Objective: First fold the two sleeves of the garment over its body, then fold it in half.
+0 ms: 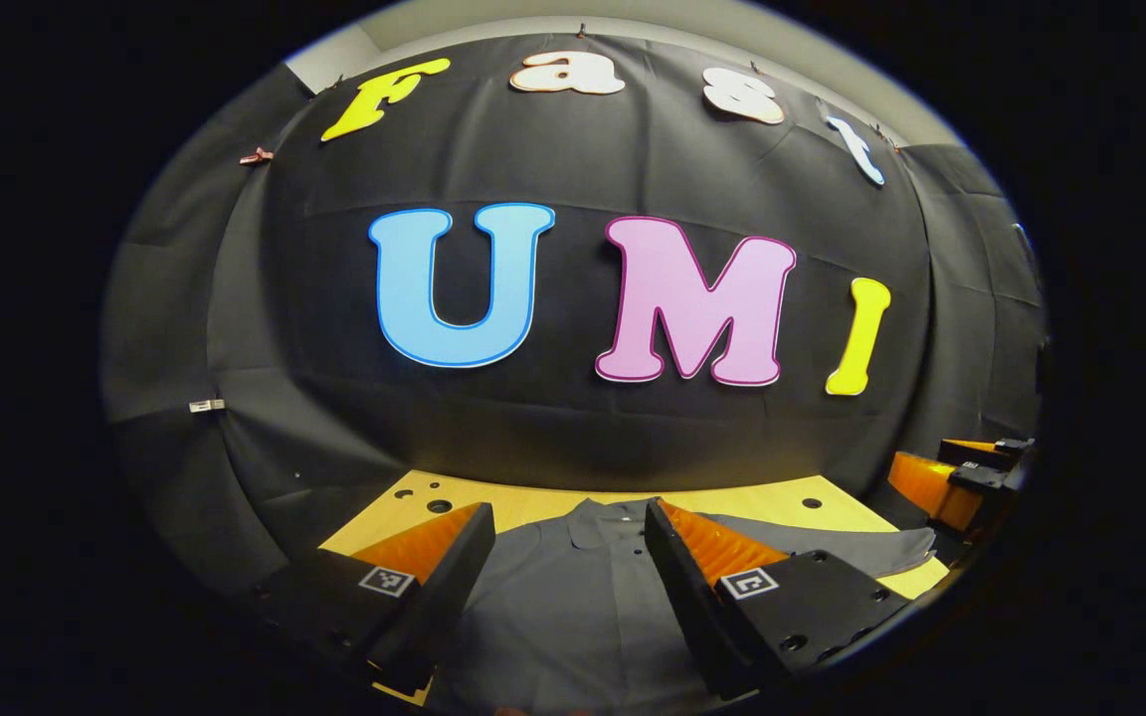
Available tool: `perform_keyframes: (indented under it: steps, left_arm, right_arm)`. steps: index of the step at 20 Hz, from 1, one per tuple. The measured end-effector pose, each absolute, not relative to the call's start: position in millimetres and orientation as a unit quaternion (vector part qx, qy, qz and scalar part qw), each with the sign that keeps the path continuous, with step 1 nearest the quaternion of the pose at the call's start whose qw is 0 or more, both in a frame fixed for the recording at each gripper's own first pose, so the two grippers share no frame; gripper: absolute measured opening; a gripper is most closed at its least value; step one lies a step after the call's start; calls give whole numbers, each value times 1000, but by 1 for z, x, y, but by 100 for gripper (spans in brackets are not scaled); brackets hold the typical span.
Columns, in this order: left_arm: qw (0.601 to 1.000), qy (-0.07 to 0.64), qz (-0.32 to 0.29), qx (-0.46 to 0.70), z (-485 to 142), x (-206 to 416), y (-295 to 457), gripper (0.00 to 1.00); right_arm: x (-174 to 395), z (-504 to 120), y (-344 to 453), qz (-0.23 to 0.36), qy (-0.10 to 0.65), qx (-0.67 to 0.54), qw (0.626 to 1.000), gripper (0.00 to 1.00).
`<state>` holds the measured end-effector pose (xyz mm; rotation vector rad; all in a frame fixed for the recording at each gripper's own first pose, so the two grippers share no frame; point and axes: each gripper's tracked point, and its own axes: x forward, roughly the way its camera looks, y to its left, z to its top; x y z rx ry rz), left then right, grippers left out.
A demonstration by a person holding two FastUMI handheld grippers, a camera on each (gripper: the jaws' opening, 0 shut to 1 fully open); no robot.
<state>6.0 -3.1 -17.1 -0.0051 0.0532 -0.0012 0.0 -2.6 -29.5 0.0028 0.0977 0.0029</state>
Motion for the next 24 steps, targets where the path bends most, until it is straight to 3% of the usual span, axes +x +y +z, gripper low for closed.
perform_keyframes:
  steps: [12,17,24]
  left_arm:
    - [999,34,-5,21,-27,-8,-23,96]
    - [999,20,-20,39,-25,-3,-41,96]
    - [999,34,20,11,-39,8,-40,96]
  right_arm:
    - [-6,-45,7,33,62,-7,998,98]
    - [3,-60,-34,-13,82,6,996,98]
    - [16,-100,-111,-87,131,37,987,98]
